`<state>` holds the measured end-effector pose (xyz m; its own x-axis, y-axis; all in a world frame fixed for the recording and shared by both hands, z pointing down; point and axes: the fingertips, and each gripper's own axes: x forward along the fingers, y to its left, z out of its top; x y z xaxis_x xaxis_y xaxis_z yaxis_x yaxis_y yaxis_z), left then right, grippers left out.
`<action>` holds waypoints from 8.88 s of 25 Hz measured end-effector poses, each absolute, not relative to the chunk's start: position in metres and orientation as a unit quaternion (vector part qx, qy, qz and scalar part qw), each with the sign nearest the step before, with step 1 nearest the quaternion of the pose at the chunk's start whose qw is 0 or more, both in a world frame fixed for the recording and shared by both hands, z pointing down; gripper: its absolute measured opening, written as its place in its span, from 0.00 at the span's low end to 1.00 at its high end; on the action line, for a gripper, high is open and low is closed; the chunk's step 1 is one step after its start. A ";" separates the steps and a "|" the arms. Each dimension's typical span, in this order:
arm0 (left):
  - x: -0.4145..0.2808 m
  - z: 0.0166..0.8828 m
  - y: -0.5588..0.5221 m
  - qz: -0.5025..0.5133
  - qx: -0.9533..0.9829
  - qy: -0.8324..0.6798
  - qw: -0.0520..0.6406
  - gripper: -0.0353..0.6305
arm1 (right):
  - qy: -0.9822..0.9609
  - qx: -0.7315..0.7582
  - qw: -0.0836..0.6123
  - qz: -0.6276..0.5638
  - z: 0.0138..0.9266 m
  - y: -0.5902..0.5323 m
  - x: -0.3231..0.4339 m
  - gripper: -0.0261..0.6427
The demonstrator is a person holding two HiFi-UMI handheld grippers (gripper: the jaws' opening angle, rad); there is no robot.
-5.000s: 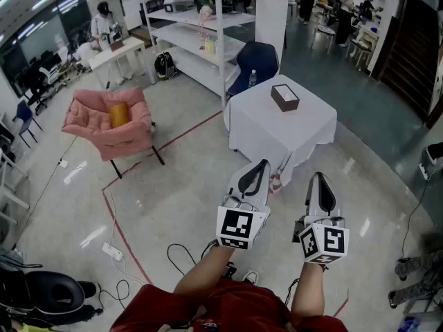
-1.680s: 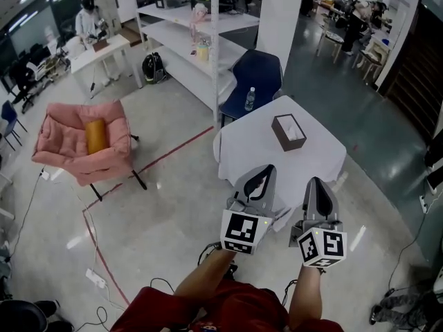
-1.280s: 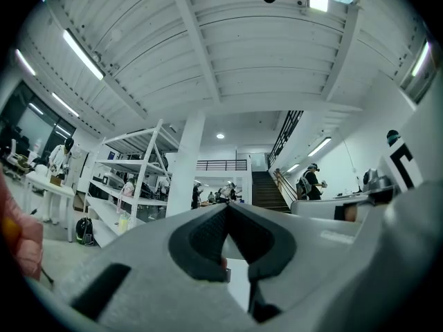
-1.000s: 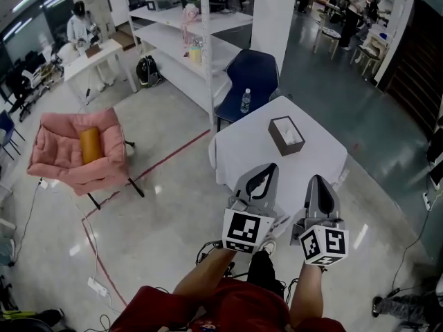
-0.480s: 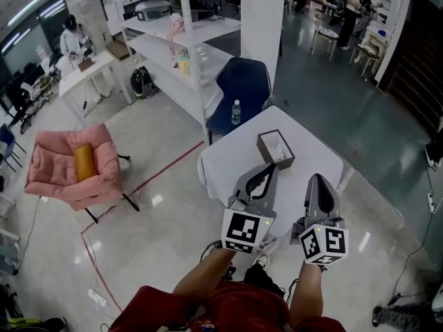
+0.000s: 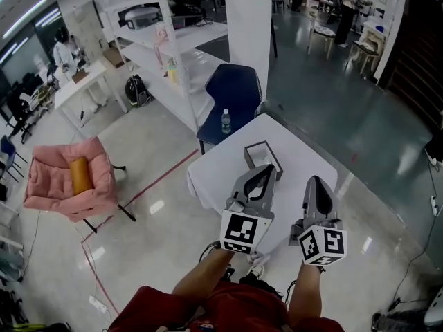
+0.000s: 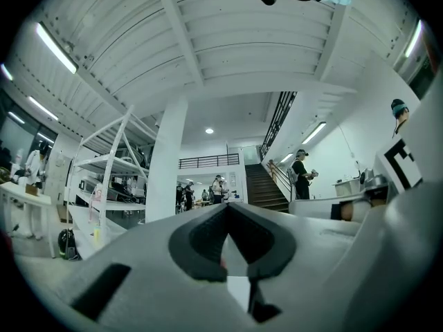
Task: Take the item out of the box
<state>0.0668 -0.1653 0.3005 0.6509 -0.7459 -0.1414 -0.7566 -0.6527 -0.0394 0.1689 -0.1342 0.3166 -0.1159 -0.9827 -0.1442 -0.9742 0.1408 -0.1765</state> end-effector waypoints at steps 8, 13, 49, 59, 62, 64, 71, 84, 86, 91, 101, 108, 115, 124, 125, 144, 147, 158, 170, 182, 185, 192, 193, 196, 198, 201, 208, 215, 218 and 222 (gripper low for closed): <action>0.119 0.303 -0.209 0.055 -0.903 0.423 0.052 0.05 | 0.753 -0.647 0.120 -0.025 0.320 -0.180 0.222 0.04; 0.137 0.308 -0.231 0.048 -0.899 0.432 0.056 0.05 | 0.759 -0.639 0.122 -0.030 0.323 -0.202 0.242 0.04; 0.119 0.372 -0.408 -0.004 -0.910 0.413 0.022 0.05 | 0.742 -0.661 0.088 -0.064 0.372 -0.372 0.222 0.04; 0.120 0.431 -0.463 -0.059 -0.921 0.384 0.015 0.06 | 0.728 -0.677 0.069 -0.083 0.402 -0.423 0.223 0.04; 0.124 0.450 -0.472 -0.078 -0.924 0.374 0.013 0.06 | 0.722 -0.683 0.064 -0.089 0.412 -0.428 0.230 0.04; 0.127 0.464 -0.478 -0.092 -0.926 0.366 0.012 0.06 | 0.718 -0.687 0.061 -0.094 0.417 -0.433 0.233 0.04; 0.136 0.509 -0.495 -0.139 -0.935 0.325 0.005 0.09 | 0.710 -0.694 0.052 -0.103 0.429 -0.453 0.235 0.04; 0.147 0.605 -0.506 -0.249 -0.932 0.263 0.005 0.12 | 0.698 -0.703 0.040 -0.127 0.456 -0.466 0.243 0.04; 0.149 0.620 -0.507 -0.267 -0.930 0.251 0.008 0.14 | 0.697 -0.704 0.038 -0.130 0.459 -0.469 0.242 0.04; 0.152 0.652 -0.508 -0.307 -0.925 0.225 0.007 0.16 | 0.693 -0.708 0.033 -0.134 0.467 -0.473 0.244 0.04; 0.160 0.703 -0.505 -0.368 -0.912 0.179 -0.001 0.21 | 0.683 -0.716 0.031 -0.144 0.480 -0.478 0.252 0.04; 0.162 0.745 -0.495 -0.443 -0.888 0.123 -0.001 0.29 | 0.683 -0.716 0.030 -0.145 0.486 -0.480 0.255 0.04; 0.159 0.773 -0.490 -0.486 -0.869 0.092 0.007 0.32 | 0.678 -0.719 0.031 -0.148 0.493 -0.479 0.258 0.04; 0.164 0.791 -0.483 -0.548 -0.834 0.040 0.044 0.36 | 0.675 -0.722 0.034 -0.148 0.492 -0.476 0.268 0.04; 0.165 0.793 -0.483 -0.555 -0.830 0.034 0.046 0.36 | 0.675 -0.722 0.035 -0.148 0.493 -0.476 0.268 0.04; 0.165 0.831 -0.476 -0.636 -0.761 -0.029 0.121 0.22 | 0.670 -0.726 0.039 -0.153 0.495 -0.467 0.279 0.04; 0.163 0.834 -0.478 -0.639 -0.755 -0.029 0.143 0.17 | 0.671 -0.725 0.038 -0.150 0.495 -0.467 0.277 0.04; 0.168 0.809 -0.488 -0.615 -0.774 0.021 0.148 0.06 | 0.668 -0.730 0.036 -0.139 0.475 -0.451 0.277 0.04; 0.160 0.745 -0.493 -0.564 -0.807 0.102 0.141 0.06 | 0.682 -0.720 0.043 -0.120 0.449 -0.435 0.263 0.04; 0.158 0.685 -0.462 -0.519 -0.833 0.158 0.108 0.06 | 0.696 -0.709 0.049 -0.101 0.429 -0.401 0.251 0.04; 0.156 0.663 -0.454 -0.497 -0.844 0.180 0.090 0.06 | 0.698 -0.707 0.054 -0.096 0.418 -0.391 0.249 0.04; 0.162 0.589 -0.429 -0.419 -0.873 0.245 0.051 0.06 | 0.701 -0.706 0.063 -0.082 0.388 -0.360 0.255 0.04; 0.163 0.579 -0.426 -0.408 -0.875 0.256 0.050 0.06 | 0.700 -0.706 0.064 -0.081 0.385 -0.356 0.256 0.04; 0.161 0.552 -0.419 -0.372 -0.884 0.282 0.039 0.06 | 0.704 -0.703 0.068 -0.075 0.383 -0.346 0.251 0.04; 0.158 0.536 -0.412 -0.347 -0.889 0.297 0.032 0.06 | 0.706 -0.701 0.070 -0.073 0.382 -0.338 0.248 0.04; 0.156 0.509 -0.405 -0.303 -0.895 0.326 0.027 0.06 | 0.709 -0.699 0.073 -0.064 0.376 -0.330 0.248 0.04; 0.143 0.449 -0.377 -0.199 -0.901 0.386 0.015 0.06 | 0.718 -0.690 0.077 -0.049 0.363 -0.300 0.244 0.04; 0.129 0.391 -0.333 -0.113 -0.896 0.429 0.025 0.06 | 0.722 -0.686 0.081 -0.033 0.348 -0.260 0.241 0.04; 0.121 0.371 -0.313 -0.084 -0.891 0.445 0.028 0.06 | 0.728 -0.681 0.079 -0.025 0.342 -0.243 0.236 0.04; 0.113 0.350 -0.280 -0.048 -0.886 0.460 0.034 0.06 | 0.735 -0.673 0.081 -0.013 0.332 -0.217 0.230 0.04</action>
<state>0.1135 -0.2801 0.3497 0.5715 -0.8189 0.0530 -0.8124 -0.5737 -0.1037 0.2305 -0.2170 0.3319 -0.0822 -0.9914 -0.1019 -0.9871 0.0951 -0.1287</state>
